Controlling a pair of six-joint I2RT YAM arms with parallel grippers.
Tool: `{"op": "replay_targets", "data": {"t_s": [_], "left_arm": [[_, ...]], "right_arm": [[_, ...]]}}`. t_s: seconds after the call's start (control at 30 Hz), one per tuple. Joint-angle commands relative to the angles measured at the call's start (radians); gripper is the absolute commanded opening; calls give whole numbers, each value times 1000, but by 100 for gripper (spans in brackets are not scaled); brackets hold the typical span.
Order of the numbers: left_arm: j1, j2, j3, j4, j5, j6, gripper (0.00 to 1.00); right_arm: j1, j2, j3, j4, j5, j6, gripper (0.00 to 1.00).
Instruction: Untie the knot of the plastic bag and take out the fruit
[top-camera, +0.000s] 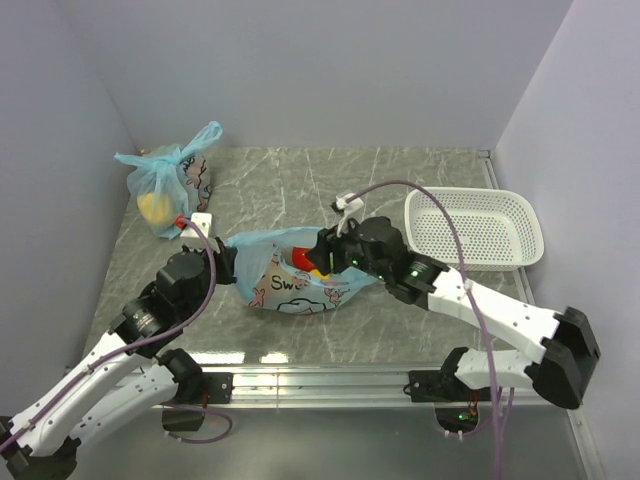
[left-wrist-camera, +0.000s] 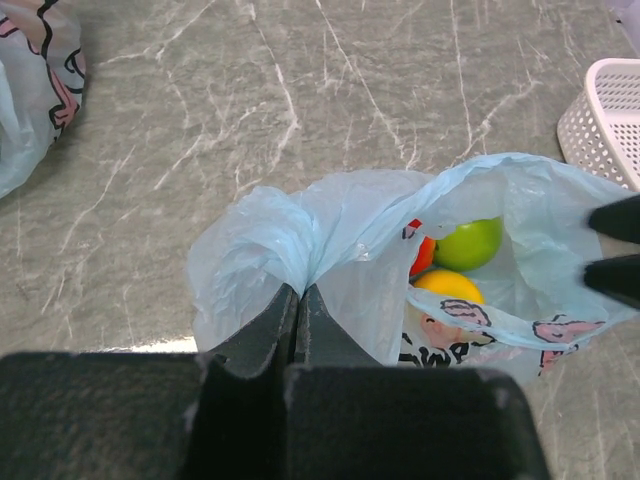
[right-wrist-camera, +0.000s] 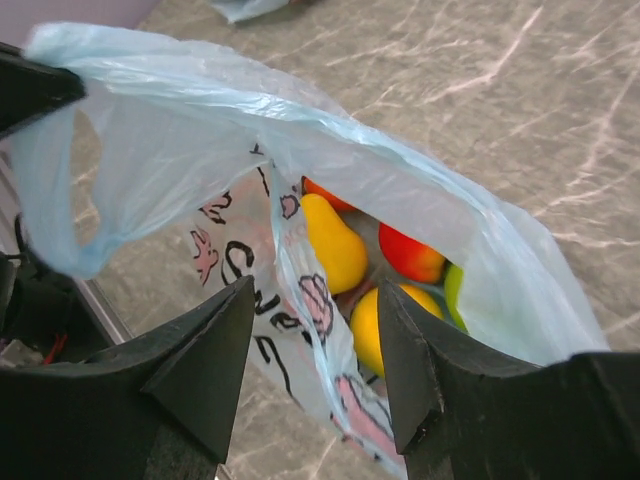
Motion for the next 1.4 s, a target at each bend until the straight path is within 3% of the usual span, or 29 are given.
{"op": "replay_targets", "data": {"t_s": [0.0, 0.2, 0.57, 0.77, 0.97, 1.1, 1.37], "left_arm": [[17, -3, -1, 48, 53, 11, 0], [30, -3, -6, 51, 71, 8, 0], [67, 40, 5, 40, 82, 7, 1], [97, 51, 4, 48, 136, 8, 1], [103, 39, -4, 34, 212, -18, 1], [103, 33, -6, 0, 249, -33, 0], [103, -73, -45, -7, 266, -33, 0]], "right_arm": [[4, 126, 37, 96, -52, -15, 59], [26, 347, 88, 127, -141, -15, 49], [253, 375, -41, -37, -391, -176, 45], [271, 412, 3, -171, -272, -221, 44], [263, 238, 48, -127, -52, -204, 53], [222, 216, 85, -98, 84, -222, 57], [69, 334, 146, -67, 57, -224, 59]]}}
